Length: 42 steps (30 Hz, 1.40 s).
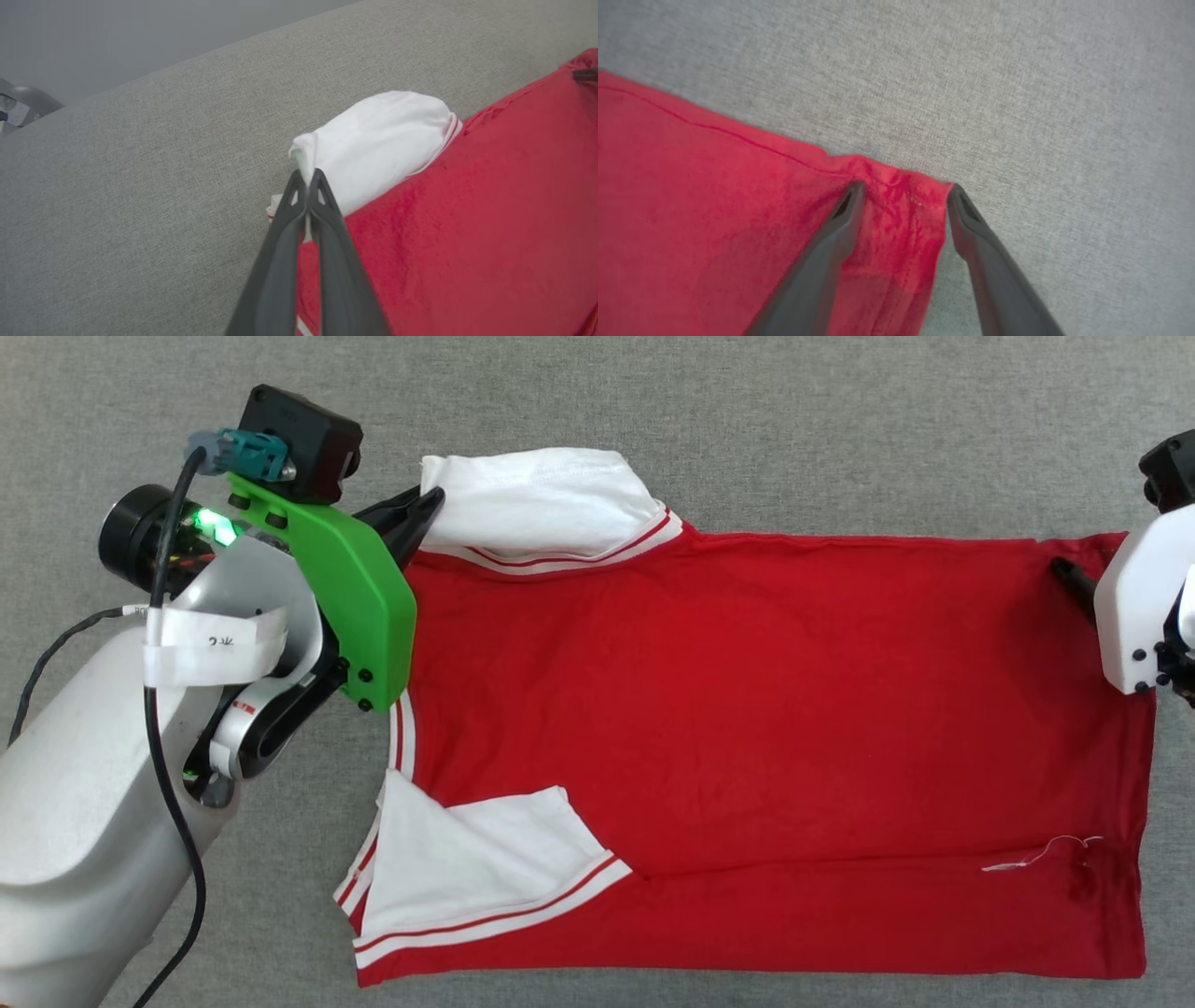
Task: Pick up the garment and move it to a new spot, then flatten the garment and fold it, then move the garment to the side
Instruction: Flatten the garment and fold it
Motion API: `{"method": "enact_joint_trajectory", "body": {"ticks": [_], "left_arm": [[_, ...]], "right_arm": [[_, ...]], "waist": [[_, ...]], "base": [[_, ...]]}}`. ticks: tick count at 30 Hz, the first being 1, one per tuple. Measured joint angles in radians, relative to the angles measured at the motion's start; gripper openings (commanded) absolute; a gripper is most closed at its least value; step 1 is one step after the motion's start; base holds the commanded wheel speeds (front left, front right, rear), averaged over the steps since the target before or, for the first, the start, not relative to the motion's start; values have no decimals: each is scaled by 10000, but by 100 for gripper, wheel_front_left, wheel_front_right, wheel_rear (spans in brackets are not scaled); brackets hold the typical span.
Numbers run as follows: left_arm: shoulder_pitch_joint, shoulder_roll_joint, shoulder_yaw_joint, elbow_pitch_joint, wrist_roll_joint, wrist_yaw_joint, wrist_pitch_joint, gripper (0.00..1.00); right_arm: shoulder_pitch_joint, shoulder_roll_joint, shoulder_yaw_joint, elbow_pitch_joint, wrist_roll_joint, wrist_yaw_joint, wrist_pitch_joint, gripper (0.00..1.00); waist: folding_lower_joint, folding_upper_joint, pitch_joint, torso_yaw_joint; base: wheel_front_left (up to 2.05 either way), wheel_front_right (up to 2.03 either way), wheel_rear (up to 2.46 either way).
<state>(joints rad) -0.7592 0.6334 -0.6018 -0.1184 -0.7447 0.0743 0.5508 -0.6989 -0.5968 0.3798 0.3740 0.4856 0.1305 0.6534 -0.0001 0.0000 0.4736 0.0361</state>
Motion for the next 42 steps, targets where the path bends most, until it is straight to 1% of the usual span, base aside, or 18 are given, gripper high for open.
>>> {"method": "enact_joint_trajectory", "body": {"ticks": [1, 3, 5, 10, 15, 20, 26, 31, 37, 42], "left_arm": [[99, -31, 10, 165, -21, 2, -115, 0], [216, -61, 48, 332, -36, 12, -251, 0], [313, -67, 100, 493, -36, 86, -407, 0], [601, -163, 130, 913, -48, 105, -721, 0], [951, -242, 117, 1147, -140, 155, -963, 0], [1553, -280, 42, 1225, -357, 199, -1116, 0], [2445, -255, -35, 1078, -508, 412, -1296, 0], [3349, -173, -159, 825, -667, 562, -1377, 0], [4284, -15, -366, 617, -750, 792, -1381, 0], [4822, 138, -621, 639, -821, 805, -1407, 0]], "right_arm": [[-21, 153, -54, 314, 63, 10, -713, 0], [-22, 297, -151, 602, 69, 12, -1237, 0], [-22, 435, -282, 819, 153, 12, -1699, 0], [54, 596, -414, 1170, 364, 12, -2606, 0], [440, 646, -593, 1122, 905, 12, -3340, 0], [1315, 591, -838, 652, 1613, 12, -4082, 0], [2579, 430, -1206, -81, 2313, 12, -4456, 0], [3807, 284, -1390, -876, 3032, 12, -4491, 0], [5124, -75, -1373, -1605, 3505, 12, -3983, 0], [5840, -579, -1085, -2207, 3641, 12, -3469, 0]], "waist": [[0, 0, -108, -4], [0, 0, -212, -7], [0, 0, -322, -10], [0, 0, -693, -16], [0, 0, -1114, 2], [1, 0, -1681, 51], [0, 0, -2192, 120], [1, 1, -2457, 195], [1, 0, -2563, 274], [0, 0, -2639, 270]], "base": [[0, 0, 0], [0, 0, 0], [0, 0, 0], [0, 0, 0], [0, 0, 0], [0, 0, 0], [0, 0, 0], [0, 0, 0], [0, 0, 0], [0, 0, 0]]}}
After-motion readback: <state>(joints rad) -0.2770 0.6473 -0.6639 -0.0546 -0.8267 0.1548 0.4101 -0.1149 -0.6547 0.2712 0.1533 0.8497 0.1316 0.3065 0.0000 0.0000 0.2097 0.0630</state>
